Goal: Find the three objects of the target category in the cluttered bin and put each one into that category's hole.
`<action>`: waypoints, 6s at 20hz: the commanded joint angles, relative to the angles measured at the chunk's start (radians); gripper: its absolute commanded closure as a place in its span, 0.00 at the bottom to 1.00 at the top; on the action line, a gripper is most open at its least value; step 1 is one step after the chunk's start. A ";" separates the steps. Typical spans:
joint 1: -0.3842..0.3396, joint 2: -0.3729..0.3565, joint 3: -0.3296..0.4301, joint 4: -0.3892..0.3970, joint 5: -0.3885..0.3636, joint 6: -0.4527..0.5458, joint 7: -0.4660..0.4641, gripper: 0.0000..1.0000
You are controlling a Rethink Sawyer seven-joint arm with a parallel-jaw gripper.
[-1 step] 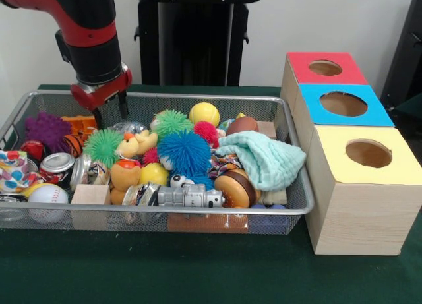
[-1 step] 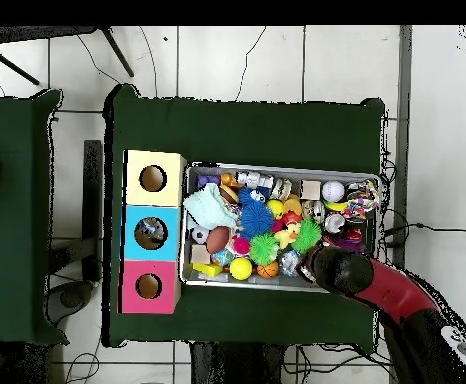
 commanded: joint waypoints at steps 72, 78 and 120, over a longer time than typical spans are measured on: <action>0.074 0.243 -0.169 -0.104 -0.022 -0.242 0.215 0.00; 0.051 0.280 -0.155 -0.096 -0.032 -0.299 0.216 1.00; 0.257 -0.017 -0.267 0.026 0.239 0.036 0.274 1.00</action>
